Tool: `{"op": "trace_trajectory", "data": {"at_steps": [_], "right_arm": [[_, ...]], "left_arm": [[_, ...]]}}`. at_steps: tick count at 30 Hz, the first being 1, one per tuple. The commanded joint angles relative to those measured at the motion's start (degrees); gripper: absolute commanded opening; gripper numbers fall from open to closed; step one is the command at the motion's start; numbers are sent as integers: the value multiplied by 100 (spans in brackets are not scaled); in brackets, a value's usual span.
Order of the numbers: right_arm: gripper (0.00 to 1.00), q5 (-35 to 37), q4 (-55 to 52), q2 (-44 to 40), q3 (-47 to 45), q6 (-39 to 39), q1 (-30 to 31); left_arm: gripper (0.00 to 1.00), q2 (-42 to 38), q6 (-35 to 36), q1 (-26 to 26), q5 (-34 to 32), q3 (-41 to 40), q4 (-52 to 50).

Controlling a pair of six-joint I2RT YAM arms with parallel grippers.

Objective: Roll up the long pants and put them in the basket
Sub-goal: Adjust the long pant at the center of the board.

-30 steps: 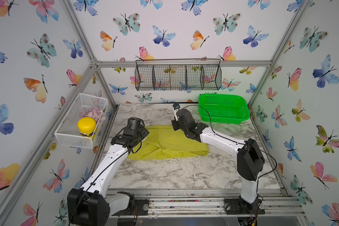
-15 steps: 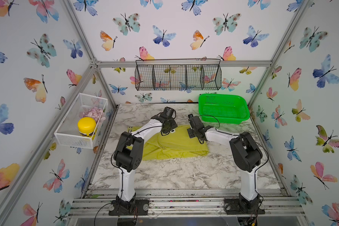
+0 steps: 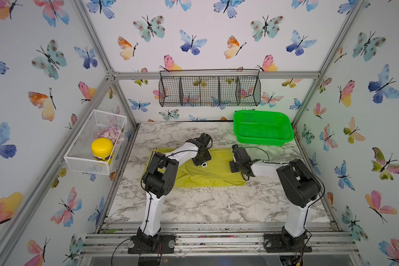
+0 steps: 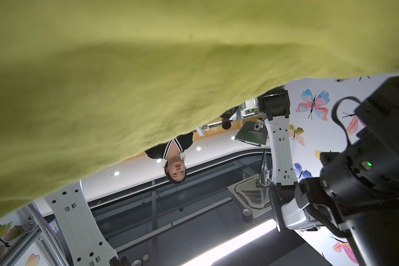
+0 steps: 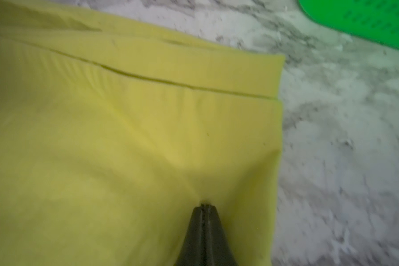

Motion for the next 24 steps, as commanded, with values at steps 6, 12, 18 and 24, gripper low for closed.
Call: {"op": "trace_trajectory", "data": {"at_steps": [6,12,18,24], "right_arm": [[3,-149,-1280,-1109,-1229,956,-35],[3,-535,-1678,-1272,-1114,1326,-35],[3,-331,-1747,-1673,-710,1154,-35],[3,-55,-2019,-764,737,612,-35]], "left_arm": [[30,658,152,-148,441,-48,-255],[31,1040,417,-284,836,392,-93],[31,1703,946,-709,1316,1202,-249],[30,1174,1106,-710,1203,778,-177]]}}
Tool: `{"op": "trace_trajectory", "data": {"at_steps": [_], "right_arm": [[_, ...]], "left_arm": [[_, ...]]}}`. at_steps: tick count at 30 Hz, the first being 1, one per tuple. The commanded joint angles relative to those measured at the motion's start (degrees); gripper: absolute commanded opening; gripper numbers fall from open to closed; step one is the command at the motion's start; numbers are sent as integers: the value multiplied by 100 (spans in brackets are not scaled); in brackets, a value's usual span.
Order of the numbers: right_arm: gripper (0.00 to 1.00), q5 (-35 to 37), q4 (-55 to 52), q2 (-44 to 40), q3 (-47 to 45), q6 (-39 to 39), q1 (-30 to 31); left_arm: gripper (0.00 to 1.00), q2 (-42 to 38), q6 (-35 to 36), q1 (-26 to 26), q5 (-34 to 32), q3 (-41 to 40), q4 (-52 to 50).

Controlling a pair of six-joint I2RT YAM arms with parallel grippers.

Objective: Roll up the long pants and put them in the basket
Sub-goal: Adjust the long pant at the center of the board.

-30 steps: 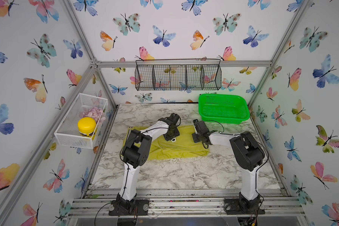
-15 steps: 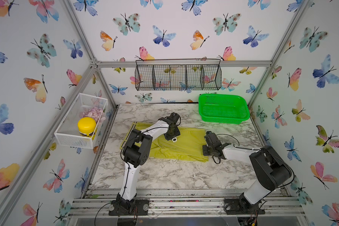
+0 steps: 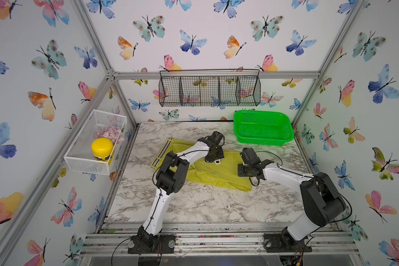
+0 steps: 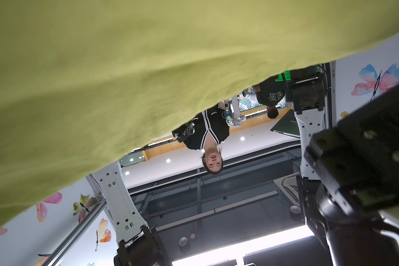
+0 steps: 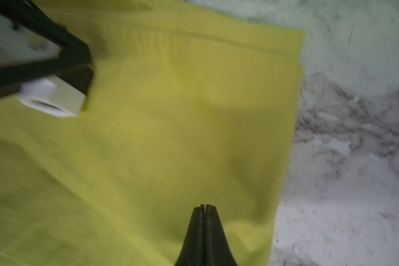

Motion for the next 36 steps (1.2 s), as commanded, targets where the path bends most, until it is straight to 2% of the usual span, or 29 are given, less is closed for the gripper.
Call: {"op": "trace_trajectory", "data": {"at_steps": [1,7,14,18,24,32,36], "right_arm": [[3,156,-215,481,648,-349,-11],[3,269,-81,1300,1454,-741,-11],[3,254,89,2186,1916,-1017,-58],[3,136,141,2315,1699,-952,-150],[3,-25,-125,1662,691,-485,-213],[3,-1510,84,-132,-1431,697,-112],[3,-1838,-90,-596,-1490,832,97]], "left_arm": [[31,20,290,-91,592,-637,-448],[40,-1243,466,123,100,-1466,-350],[37,-1975,306,467,-189,-2576,-59],[38,-2222,296,587,-420,-2858,-37],[38,-2541,368,868,-976,-3165,-172],[38,-3408,311,1512,-1342,-4190,-106],[39,-3959,329,1905,-1450,-4616,-150]]}}
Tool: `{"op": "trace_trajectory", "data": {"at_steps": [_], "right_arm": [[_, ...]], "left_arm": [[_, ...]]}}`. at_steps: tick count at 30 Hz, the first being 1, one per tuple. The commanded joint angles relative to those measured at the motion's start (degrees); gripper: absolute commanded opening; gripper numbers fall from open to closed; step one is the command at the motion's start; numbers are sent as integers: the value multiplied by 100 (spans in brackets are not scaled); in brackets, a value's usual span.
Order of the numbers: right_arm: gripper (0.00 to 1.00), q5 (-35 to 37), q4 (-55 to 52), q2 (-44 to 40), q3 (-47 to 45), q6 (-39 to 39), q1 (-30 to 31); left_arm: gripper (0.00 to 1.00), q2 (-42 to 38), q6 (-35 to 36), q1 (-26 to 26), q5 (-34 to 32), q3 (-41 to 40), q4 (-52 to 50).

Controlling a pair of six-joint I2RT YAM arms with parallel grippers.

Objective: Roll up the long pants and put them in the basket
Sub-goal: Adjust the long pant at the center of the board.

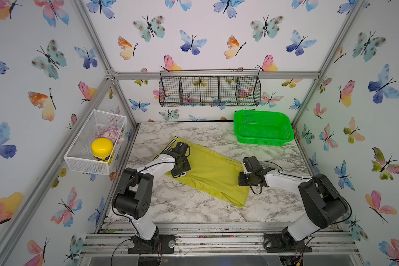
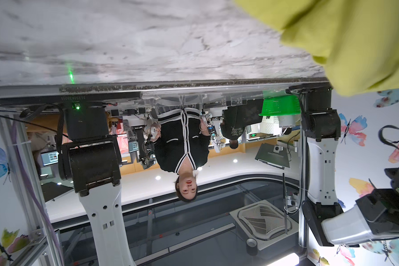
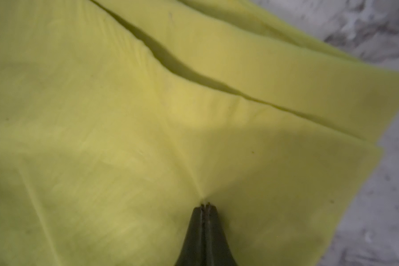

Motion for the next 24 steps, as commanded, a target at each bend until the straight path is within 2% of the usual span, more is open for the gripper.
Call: {"op": "trace_trajectory", "data": {"at_steps": [1,7,12,14,20,24], "right_arm": [[3,-592,-555,-191,28,310,155],[3,-410,-857,-66,1210,-294,233],[3,-128,-953,879,2154,-925,238],[3,-58,-923,1247,2389,-1046,232],[3,300,-757,2093,2684,-1327,224],[3,469,-744,2305,2741,-1350,224]], "left_arm": [[39,-473,27,336,-408,-265,-306],[40,-982,-107,679,-134,-187,-340],[41,-969,-404,679,741,77,96],[41,-822,-452,679,875,302,183],[41,-152,-363,687,577,949,185],[37,498,-267,696,304,1189,162]]}}
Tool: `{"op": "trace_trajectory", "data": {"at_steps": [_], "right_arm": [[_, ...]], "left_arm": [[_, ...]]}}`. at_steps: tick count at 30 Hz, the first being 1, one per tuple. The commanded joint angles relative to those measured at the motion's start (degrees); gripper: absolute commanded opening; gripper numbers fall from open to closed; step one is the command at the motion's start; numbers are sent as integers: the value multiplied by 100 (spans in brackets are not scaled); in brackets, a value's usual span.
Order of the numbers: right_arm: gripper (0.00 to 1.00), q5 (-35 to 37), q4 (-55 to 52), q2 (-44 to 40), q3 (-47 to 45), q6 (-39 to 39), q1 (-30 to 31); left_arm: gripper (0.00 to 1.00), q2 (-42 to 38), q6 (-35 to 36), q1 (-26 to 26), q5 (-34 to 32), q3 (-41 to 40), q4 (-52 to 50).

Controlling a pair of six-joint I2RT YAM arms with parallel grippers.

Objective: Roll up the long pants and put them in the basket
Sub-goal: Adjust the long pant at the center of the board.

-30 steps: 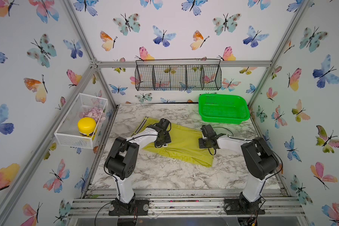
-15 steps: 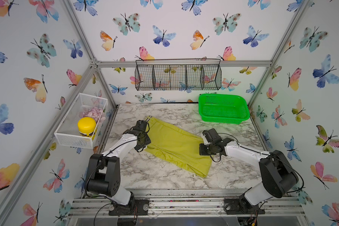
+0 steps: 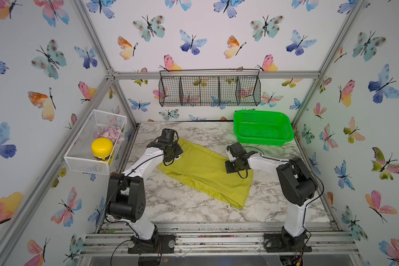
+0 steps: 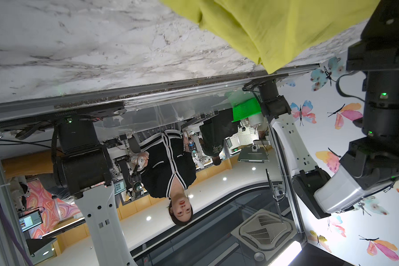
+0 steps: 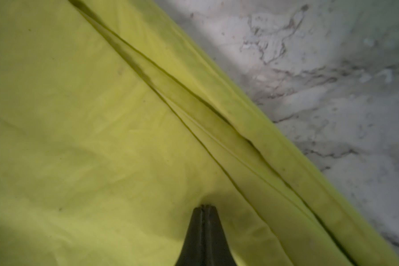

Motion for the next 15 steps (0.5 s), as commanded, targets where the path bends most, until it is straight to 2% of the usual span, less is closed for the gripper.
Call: {"op": "trace_trajectory", "data": {"at_steps": [1,3,5,6,7,15], "right_arm": [[3,327,-118,225,-10,-134,6],[3,323,-157,195,-91,-79,6],[3,308,-164,90,-292,17,10],[3,295,-171,28,-411,49,6],[3,300,-165,-65,-559,94,6],[3,161,-114,-728,-1765,603,13]], "left_arm": [[35,550,77,-8,-265,105,-99],[27,819,105,-8,-352,106,-75],[8,1096,125,-9,-435,100,-86],[2,1202,125,-8,-443,93,-82],[0,1312,136,-3,-442,86,-73],[0,1732,248,-8,-351,212,-42]]}}
